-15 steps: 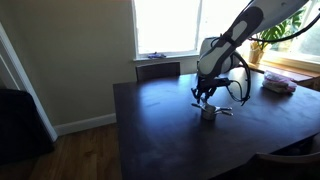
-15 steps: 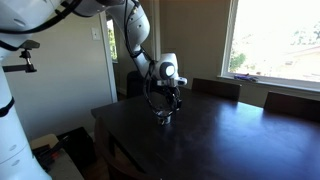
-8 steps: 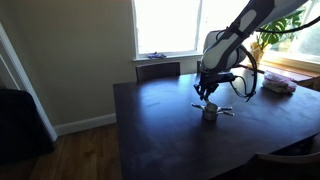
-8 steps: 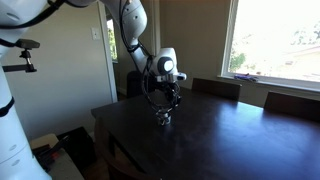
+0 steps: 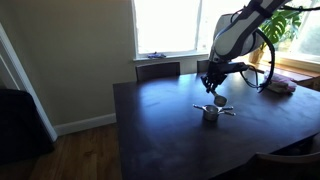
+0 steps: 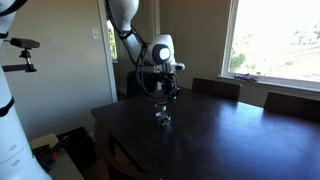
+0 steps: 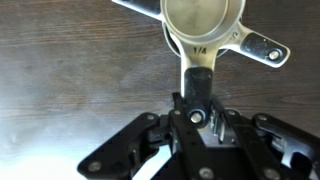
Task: Unstack the four measuring cups
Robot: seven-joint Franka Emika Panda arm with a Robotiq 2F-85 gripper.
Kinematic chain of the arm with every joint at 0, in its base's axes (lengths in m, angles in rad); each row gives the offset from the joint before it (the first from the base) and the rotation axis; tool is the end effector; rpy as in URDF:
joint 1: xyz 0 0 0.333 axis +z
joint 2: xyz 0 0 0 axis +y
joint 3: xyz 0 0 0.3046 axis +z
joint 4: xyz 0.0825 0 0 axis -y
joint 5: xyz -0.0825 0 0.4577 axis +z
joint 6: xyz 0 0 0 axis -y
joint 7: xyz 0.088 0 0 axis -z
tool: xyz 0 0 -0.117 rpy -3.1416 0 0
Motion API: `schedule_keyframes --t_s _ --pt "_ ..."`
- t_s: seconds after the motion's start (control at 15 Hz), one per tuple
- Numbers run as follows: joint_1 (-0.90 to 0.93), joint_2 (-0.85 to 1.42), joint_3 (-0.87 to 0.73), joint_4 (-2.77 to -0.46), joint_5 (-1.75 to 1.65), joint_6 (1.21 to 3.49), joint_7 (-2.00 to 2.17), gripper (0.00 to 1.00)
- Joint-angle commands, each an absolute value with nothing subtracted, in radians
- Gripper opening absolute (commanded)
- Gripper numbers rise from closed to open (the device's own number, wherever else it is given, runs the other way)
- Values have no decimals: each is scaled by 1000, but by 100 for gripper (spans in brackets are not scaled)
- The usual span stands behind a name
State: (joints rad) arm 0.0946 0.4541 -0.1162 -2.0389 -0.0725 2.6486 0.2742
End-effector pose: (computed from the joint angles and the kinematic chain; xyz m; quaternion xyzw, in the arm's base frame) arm 0.6554 -0.0139 0.1555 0.9900 -0.1088 0.0834 0.0343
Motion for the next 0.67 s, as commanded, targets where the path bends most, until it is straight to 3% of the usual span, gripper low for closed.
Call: schedule_keyframes --t_s 0.0,0.6 --pt "80 382 -130 -2060 -96 2610 253 13" --pt "21 565 -182 -1843 -145 2557 240 12"
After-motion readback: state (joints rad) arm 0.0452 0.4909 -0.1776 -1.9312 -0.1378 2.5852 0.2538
